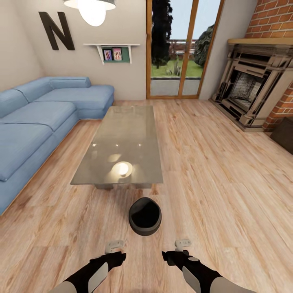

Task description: Place each of the two pumpkins and all three candles from the living room inside a cabinet in the living room (use any cabinet), then make sure every cabinet is closed, and position the cauldron so it is next to a table in the living room.

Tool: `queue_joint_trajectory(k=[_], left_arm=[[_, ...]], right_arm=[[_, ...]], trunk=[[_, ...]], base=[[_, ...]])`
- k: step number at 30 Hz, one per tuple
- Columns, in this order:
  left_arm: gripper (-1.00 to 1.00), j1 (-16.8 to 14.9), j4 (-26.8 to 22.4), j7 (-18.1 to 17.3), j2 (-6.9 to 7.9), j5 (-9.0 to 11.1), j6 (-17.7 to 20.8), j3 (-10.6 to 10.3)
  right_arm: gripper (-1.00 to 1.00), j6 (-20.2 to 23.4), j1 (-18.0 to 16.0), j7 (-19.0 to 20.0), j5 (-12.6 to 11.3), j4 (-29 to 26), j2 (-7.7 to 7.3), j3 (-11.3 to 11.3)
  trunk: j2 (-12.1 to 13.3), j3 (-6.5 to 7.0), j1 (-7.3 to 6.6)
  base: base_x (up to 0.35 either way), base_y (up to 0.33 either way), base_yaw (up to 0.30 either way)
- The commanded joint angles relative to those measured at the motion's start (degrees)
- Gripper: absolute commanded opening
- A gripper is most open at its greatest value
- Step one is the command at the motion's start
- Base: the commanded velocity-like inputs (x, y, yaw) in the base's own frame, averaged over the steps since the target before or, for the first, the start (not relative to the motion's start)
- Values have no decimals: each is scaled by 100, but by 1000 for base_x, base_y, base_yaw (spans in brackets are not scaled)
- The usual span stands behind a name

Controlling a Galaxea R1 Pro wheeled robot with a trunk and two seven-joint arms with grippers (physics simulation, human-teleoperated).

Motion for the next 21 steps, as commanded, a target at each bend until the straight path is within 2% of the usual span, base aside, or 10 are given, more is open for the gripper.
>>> queue_joint_trajectory(k=[1,3,10,21], left_arm=[[100,-4,-10,45,4,51,14,-48],[100,-4,-5,44,4,54,14,-48],[100,-4,-5,40,7,59,7,-48],[100,-4,-2,42,35,59,14,-39]], right_arm=[[100,-11,-5,-3,-60,3,-1,44],[100,-14,-5,-4,-57,3,-1,45],[100,-22,-5,-7,-55,17,-1,45],[100,-24,-5,-6,-56,20,-1,45]], trunk=[[39,15,-23],[120,50,-67],[120,50,-67],[561,248,-308]], base=[[0,0,0],[0,0,0],[0,0,0],[0,0,0]])
